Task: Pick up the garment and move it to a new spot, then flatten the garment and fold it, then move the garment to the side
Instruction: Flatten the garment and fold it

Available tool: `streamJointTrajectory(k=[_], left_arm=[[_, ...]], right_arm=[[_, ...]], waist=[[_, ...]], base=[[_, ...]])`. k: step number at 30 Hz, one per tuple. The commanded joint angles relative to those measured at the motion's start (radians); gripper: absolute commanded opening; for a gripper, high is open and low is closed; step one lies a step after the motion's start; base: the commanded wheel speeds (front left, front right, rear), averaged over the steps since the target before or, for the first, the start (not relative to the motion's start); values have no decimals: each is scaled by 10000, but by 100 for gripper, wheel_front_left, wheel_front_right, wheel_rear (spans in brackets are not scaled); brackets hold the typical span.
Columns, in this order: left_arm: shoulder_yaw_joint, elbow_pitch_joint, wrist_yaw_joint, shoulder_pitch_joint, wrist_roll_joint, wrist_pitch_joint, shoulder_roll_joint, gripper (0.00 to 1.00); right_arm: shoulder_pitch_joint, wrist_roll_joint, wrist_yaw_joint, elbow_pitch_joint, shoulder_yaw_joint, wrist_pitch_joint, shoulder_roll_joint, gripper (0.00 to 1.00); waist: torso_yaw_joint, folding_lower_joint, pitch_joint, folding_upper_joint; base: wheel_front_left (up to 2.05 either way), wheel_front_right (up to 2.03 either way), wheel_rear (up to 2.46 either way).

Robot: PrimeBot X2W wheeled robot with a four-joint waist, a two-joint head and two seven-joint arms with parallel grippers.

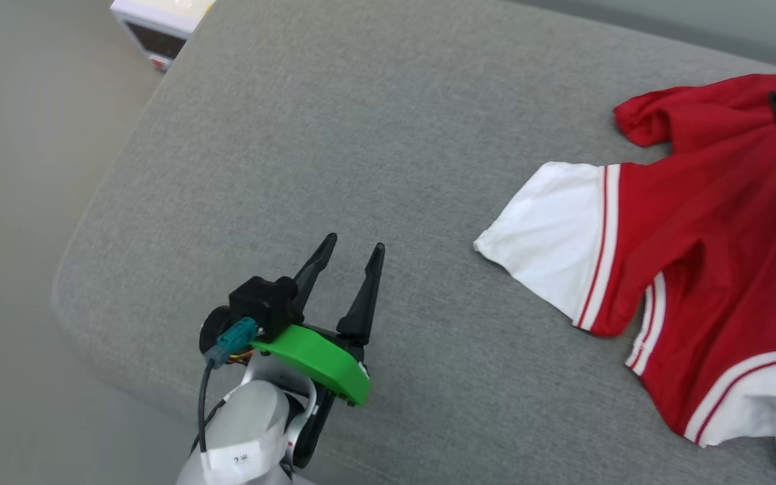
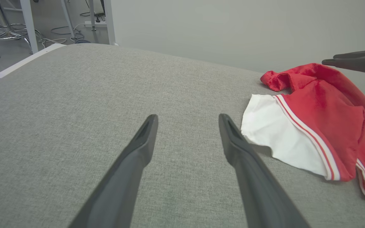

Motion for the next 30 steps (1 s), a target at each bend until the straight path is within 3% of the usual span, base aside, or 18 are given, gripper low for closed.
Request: streamJointTrajectory(k=[1, 8, 14, 21, 30], left_arm=[[89, 10, -61, -44, -36, -57, 92, 100], [595, 90, -45, 350, -293, -57, 348, 100], [999, -25, 39, 821, -331, -57, 481, 100], [1341, -269, 25, 1202, -258, -57, 419, 100], [2044, -954, -82, 1866, 13, -57, 161, 100]], right_arm=[[252, 156, -78, -99, -128, -381, 164, 100], [1582, 814, -78, -1014, -868, -2198, 734, 100], [3380, 1235, -78, -2452, -1813, -3007, 1002, 100], [6196, 1014, -78, -4484, -3661, -3219, 1501, 100], [9455, -357, -78, -7856, -5915, -2726, 3198, 100]], waist=[[-791, -1, -774, 0], [-1915, -1, -1737, 0], [-2713, -1, -2219, 0], [-3244, -1, -2472, 0], [-3696, -1, -2651, 0]], base=[[0, 0, 0], [0, 0, 0], [0, 0, 0], [0, 0, 0], [0, 0, 0]])
